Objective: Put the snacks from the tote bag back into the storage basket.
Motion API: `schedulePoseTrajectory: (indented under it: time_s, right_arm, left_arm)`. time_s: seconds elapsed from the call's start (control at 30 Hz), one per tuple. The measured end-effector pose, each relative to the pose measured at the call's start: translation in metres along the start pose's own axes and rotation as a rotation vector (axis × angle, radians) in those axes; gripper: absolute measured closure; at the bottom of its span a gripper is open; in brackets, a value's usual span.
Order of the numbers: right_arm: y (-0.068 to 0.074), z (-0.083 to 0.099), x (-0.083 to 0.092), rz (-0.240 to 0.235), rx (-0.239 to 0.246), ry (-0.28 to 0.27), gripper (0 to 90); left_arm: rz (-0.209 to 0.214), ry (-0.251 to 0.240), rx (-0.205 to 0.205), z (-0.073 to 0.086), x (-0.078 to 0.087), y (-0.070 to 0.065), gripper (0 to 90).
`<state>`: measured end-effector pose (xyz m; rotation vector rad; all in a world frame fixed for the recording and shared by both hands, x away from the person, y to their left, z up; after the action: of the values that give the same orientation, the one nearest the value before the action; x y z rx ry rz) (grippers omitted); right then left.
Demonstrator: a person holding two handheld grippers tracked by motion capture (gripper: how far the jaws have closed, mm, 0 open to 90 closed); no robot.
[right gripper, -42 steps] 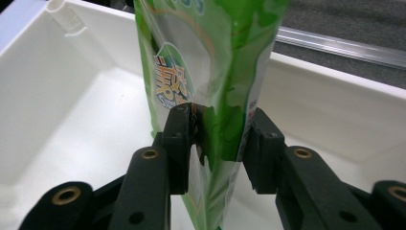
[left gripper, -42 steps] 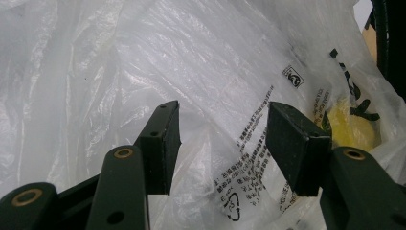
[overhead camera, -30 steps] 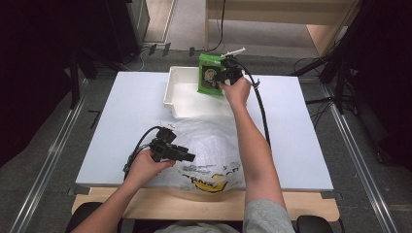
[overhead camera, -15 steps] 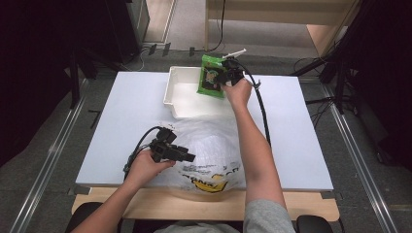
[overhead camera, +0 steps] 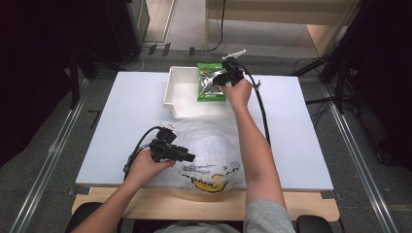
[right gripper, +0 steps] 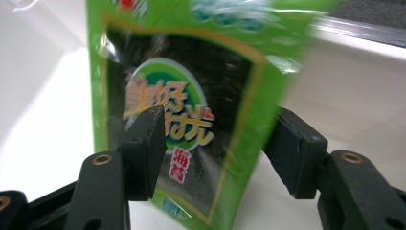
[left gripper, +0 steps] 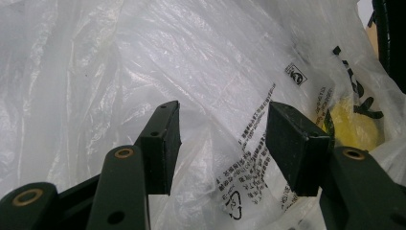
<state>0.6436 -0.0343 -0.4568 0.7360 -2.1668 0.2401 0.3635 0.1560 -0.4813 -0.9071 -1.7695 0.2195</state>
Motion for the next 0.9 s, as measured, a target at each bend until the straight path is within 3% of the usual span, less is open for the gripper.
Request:
schedulePoseTrajectory:
  time_s: [0.43, 0.8, 0.9]
  right_arm:
    - [-0.002, 0.001, 0.005, 0.003, -0.008, 0.000, 43.2]
    - [0.003, -0.005, 0.027, -0.005, 0.001, -0.045, 43.2]
    - [0.006, -0.006, 0.033, -0.028, -0.008, -0.061, 42.3]
  left_arm:
    - [-0.002, -0.005, -0.003, 0.000, 0.001, 0.001, 47.1]
    - [-0.006, -0.009, -0.002, -0.001, 0.001, 0.000, 47.0]
    - [-0.005, -0.011, -0.003, -0.001, 0.001, 0.000, 47.0]
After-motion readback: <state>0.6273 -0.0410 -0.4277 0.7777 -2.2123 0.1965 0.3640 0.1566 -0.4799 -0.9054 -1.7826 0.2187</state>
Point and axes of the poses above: each handheld gripper's, and its own axes: x roughly backward along the jaws, z roughly out of its underside, y roughly to its left, the point moved 5 cm from there along -x, roughly forward along the jaws, and after that the axes turned 14 degrees about x, right-handed, at the moved point
